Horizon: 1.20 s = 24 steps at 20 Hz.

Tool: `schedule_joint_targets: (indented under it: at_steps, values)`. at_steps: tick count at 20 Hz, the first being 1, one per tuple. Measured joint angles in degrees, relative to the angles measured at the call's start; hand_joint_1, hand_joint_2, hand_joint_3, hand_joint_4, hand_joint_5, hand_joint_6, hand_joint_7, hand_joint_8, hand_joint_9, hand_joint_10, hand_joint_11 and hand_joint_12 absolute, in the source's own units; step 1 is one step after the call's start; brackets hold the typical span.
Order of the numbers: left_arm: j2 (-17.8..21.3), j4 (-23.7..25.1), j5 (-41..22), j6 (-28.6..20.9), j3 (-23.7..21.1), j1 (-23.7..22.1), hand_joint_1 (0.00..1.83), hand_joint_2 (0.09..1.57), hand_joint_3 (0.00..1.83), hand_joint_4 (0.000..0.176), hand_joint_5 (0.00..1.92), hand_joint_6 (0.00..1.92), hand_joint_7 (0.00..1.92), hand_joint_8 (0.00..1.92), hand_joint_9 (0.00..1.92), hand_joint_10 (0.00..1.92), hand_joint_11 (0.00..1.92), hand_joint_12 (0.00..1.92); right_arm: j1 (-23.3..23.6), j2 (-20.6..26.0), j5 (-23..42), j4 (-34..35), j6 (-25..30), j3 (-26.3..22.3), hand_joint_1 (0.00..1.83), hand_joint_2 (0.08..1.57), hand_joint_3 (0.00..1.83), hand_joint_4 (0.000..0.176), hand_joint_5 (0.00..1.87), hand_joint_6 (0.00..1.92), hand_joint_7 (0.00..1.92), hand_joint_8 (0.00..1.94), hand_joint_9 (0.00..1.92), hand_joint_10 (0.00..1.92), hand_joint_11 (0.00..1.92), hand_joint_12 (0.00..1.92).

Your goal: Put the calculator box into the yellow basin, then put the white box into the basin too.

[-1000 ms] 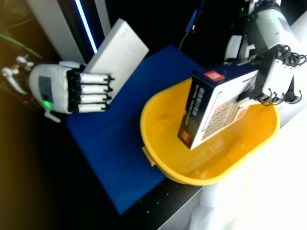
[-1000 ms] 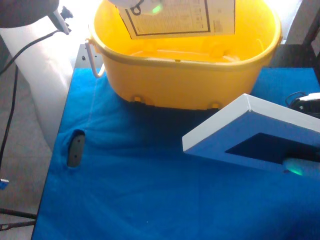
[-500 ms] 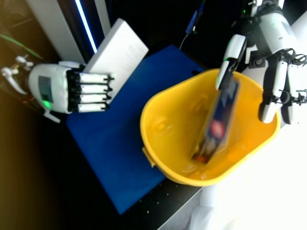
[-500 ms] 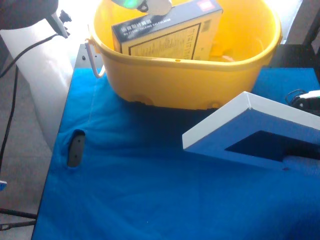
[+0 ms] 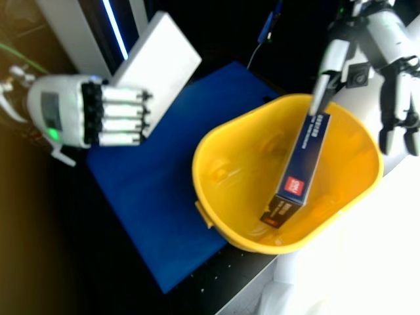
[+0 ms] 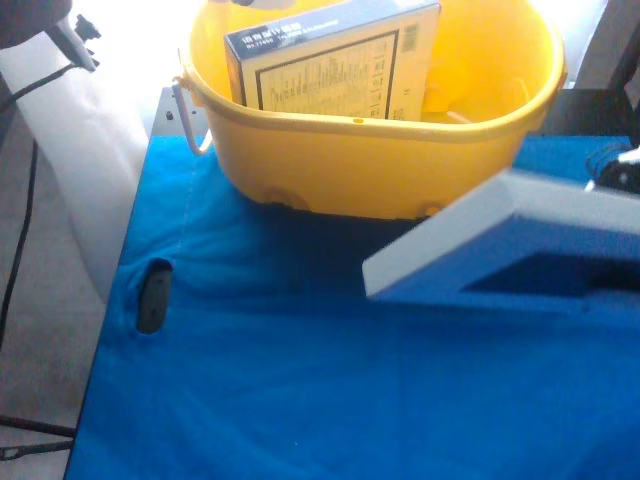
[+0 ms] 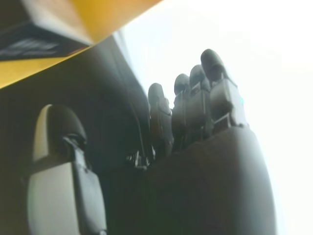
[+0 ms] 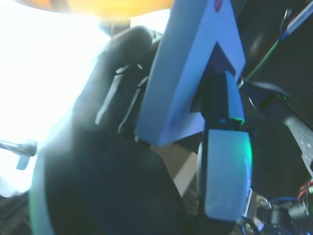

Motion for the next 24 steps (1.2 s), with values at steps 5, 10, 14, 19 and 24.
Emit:
schedule_joint_targets:
  at_steps: [5,10,14,19,24]
  values:
    - [-0.1,-9.4,1.5,8.3,1.3,0.6,0.73,1.03,0.00,0.041,0.37,0.00,0.20,0.00,0.11,0.02,0.00,0.45,4.0,2.4,-0.9,0.0,-0.4,1.3,1.23,1.09,0.00,0.015,1.04,0.86,1.05,0.95,1.05,0.77,0.85,1.21]
    - [-0.7,-15.1,3.8,11.9,4.3,1.7,0.67,1.03,0.00,0.040,0.39,0.01,0.24,0.01,0.14,0.03,0.00,0.59,8.1,3.3,-2.2,0.0,-0.8,3.0,1.23,1.10,0.00,0.026,1.04,0.92,1.01,0.96,1.05,0.76,0.85,1.21]
    - [-1.8,-15.9,4.0,11.9,5.5,1.5,0.53,1.07,0.01,0.037,0.42,0.01,0.27,0.00,0.18,0.03,0.00,0.75,10.1,4.5,-2.1,0.0,-0.8,4.7,1.23,1.09,0.00,0.014,1.05,0.85,1.05,0.95,1.05,0.76,0.85,1.21]
    - [-1.9,-16.2,1.7,12.8,5.4,-2.2,0.37,1.16,0.00,0.000,0.46,0.01,0.31,0.02,0.22,0.03,0.00,0.73,10.2,5.0,-2.3,0.0,-0.8,7.1,1.23,1.10,0.00,0.026,1.04,0.92,1.01,0.96,1.05,0.76,0.85,1.21]
    - [0.9,-15.5,-4.1,12.9,1.5,-6.5,0.22,1.20,0.00,0.000,0.30,0.00,0.27,0.01,0.24,0.03,0.00,0.98,12.9,4.9,1.2,0.2,-0.8,10.0,1.23,1.09,0.00,0.026,1.05,0.87,1.02,0.97,1.05,0.76,0.85,1.21]
